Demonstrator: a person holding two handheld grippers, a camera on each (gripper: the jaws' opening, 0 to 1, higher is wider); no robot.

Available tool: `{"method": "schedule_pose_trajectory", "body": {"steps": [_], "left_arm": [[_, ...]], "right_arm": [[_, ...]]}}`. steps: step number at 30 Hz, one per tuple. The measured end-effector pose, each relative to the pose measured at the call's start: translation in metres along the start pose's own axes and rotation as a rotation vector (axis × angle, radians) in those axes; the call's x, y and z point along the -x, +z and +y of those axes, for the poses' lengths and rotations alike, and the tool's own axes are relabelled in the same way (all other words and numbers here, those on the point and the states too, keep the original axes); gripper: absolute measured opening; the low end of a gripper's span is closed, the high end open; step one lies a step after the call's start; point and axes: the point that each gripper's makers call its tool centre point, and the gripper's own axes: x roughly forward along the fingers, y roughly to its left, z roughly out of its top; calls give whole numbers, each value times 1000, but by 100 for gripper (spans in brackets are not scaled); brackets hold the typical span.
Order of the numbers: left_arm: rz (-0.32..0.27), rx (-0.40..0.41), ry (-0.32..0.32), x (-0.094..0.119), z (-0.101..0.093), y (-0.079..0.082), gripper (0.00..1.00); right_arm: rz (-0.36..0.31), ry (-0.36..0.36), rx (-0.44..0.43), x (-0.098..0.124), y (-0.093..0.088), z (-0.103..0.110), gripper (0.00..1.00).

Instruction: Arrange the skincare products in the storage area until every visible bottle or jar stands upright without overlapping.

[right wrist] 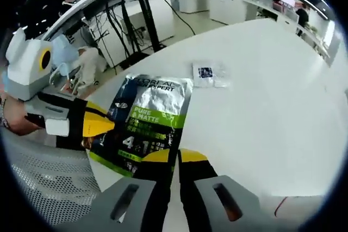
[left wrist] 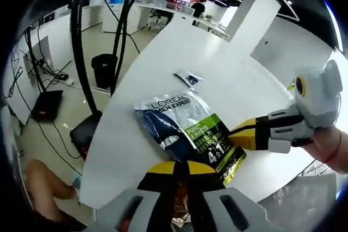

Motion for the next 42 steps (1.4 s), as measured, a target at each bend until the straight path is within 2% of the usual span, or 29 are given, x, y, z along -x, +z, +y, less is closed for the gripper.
{"method": "schedule_pose_trajectory", "body": {"steps": [5, 8, 11, 14, 19, 23, 26, 28, 29, 33, 37, 42], "left_arm": [[30, 57, -8, -1, 0, -2, 4], [39, 64, -20, -2, -1, -2, 3], [31, 75, -38, 0, -4, 0, 2], [-2, 98, -72, 6, -11, 11, 1], [-32, 74, -76, 17, -15, 24, 1], [-78, 83, -125, 30, -26, 36, 1], [-94, 49, -152, 40, -37, 43, 0], [-93, 13, -169, 45, -45, 46, 0], [-95, -10, -173, 48, -49, 48, 0], [-100, -51, -220, 51, -70, 53, 0], [-85, -139, -246, 53, -90, 54, 0], [-117, -153, -294, 65, -116, 71, 1]], "right_arm": [[8, -21, 81, -1, 0, 2, 2], [7, -42, 19, 1, 4, 0, 0], [3, -50, 49, 2, 5, 0, 0], [-10, -66, 43, 9, 6, -3, 0], [-81, -65, -5, 26, 21, -1, 0], [-142, -78, -53, 46, 28, -1, 0], [-230, -104, -39, 69, 34, 0, 0], [-250, -100, -59, 78, 32, 1, 0], [-280, -90, -96, 84, 31, 1, 0], [-328, -88, -214, 102, 19, -8, 0], [-371, -102, -268, 121, 12, -13, 0], [-456, -115, -311, 147, 10, -20, 0]]}}
